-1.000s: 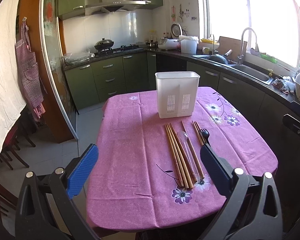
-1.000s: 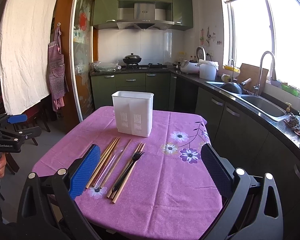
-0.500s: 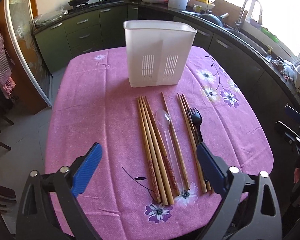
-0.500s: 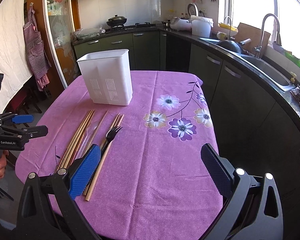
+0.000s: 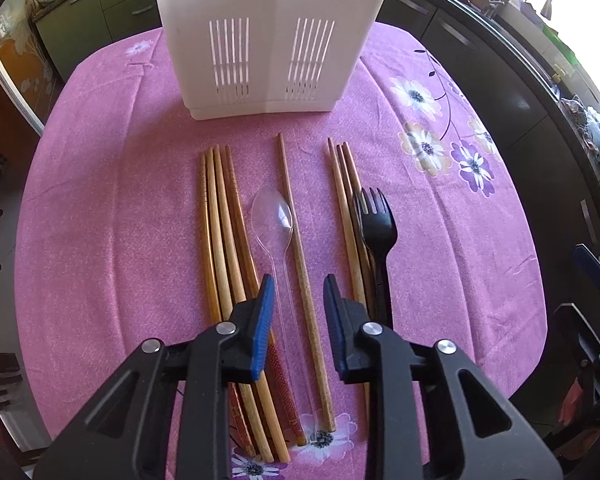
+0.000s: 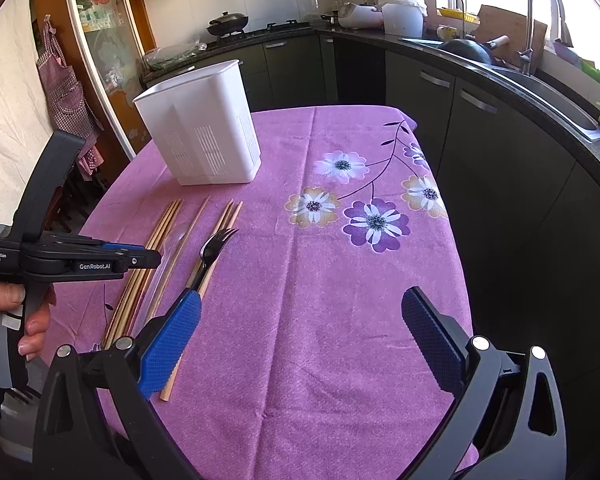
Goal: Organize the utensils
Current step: 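Reach the left tool to the clear plastic spoon and grasp it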
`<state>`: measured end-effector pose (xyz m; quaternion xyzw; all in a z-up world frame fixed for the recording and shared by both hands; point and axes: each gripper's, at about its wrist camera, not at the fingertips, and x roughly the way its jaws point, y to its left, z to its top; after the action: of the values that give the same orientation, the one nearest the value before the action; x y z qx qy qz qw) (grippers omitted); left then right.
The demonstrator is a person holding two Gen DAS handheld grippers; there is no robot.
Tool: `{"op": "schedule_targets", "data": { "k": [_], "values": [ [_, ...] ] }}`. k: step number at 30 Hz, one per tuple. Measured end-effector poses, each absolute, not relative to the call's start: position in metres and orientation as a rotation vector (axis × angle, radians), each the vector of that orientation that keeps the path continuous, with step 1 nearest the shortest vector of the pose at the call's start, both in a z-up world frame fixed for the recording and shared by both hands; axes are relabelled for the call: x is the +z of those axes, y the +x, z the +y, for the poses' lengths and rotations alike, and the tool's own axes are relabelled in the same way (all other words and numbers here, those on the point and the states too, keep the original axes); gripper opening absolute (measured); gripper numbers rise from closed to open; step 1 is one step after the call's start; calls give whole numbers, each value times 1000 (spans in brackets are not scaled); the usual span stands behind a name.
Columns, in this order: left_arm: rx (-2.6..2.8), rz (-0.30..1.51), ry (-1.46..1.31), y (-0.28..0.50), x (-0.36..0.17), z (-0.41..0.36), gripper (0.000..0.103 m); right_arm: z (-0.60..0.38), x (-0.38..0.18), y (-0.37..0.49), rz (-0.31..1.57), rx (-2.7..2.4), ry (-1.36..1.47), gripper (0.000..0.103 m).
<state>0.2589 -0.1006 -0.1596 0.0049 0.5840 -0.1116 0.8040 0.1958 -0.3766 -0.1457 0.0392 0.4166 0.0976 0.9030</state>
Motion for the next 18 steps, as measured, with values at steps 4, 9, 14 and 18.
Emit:
{"op": "schedule_targets", "data": {
  "k": [4, 9, 14, 18],
  "values": [
    [-214, 1278, 31, 269, -169, -106, 20, -381, -152, 197, 870, 209, 93, 99],
    [-186, 1295, 51, 276, -176, -106, 16, -382, -156, 199, 878, 218, 98, 99],
    [-175, 1317, 69, 279, -182, -107, 14, -380, -157, 202, 877, 209, 84, 99],
    [-170, 1313, 89, 281, -183, -114, 13, -376, -157, 206, 891, 199, 56, 99]
  ]
}}
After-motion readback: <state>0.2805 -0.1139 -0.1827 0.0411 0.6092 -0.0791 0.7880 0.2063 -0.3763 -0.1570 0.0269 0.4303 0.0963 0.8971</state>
